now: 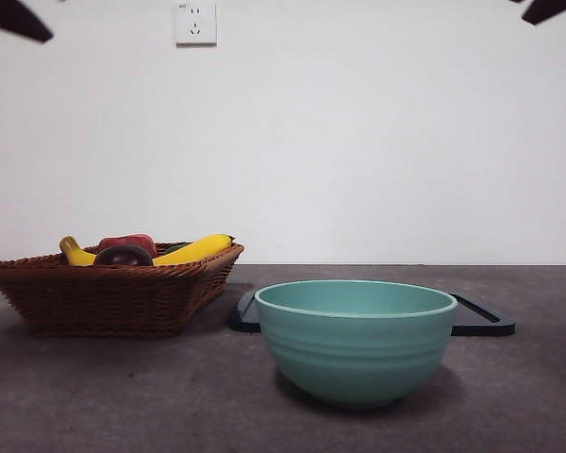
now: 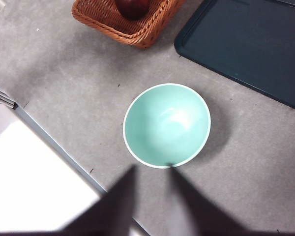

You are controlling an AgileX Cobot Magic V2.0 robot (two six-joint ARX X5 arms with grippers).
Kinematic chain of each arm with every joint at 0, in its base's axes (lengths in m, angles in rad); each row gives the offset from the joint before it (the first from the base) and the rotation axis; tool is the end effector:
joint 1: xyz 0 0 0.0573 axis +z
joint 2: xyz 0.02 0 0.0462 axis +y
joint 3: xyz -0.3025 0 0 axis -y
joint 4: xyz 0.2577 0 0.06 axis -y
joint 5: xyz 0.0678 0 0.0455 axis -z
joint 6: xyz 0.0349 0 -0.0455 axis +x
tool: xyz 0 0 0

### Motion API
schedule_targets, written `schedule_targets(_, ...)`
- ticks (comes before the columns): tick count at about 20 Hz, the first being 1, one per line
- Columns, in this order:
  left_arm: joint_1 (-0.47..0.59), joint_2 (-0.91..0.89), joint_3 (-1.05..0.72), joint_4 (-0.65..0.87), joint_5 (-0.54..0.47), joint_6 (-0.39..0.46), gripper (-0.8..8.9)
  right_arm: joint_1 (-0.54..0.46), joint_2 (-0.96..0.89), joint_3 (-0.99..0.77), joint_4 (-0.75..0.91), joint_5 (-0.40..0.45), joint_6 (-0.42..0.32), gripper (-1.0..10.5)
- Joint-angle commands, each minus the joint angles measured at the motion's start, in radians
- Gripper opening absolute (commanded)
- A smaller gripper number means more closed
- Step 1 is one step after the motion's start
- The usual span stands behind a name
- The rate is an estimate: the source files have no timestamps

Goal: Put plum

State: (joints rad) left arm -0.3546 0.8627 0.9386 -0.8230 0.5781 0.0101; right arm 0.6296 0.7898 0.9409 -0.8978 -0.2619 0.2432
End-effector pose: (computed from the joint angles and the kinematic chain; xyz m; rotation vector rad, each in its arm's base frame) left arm 0.1311 -0.0689 0.3467 -0.0774 0.7644 -0.8915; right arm 0.0976 0.0822 0.3475 0.0755 0.8548 0.7499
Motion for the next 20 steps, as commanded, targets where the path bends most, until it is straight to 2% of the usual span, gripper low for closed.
schedule_targets(1,-0.004,0.006,0.013,0.006,0.006,0.011,0.08,0.01,0.006,0.016,0.006,-0.002,-0.013,0.1)
schedule_targets(18,-0.003,-0.003,0.013,0.013,0.002,0.011,0.08,0.01,0.005,0.016,0.042,0.0,-0.008,0.1)
schedule_targets(20,0.027,-0.046,0.012,0.066,-0.079,0.034,0.08,0.01,0.005,0.016,0.042,0.0,-0.008,0.1)
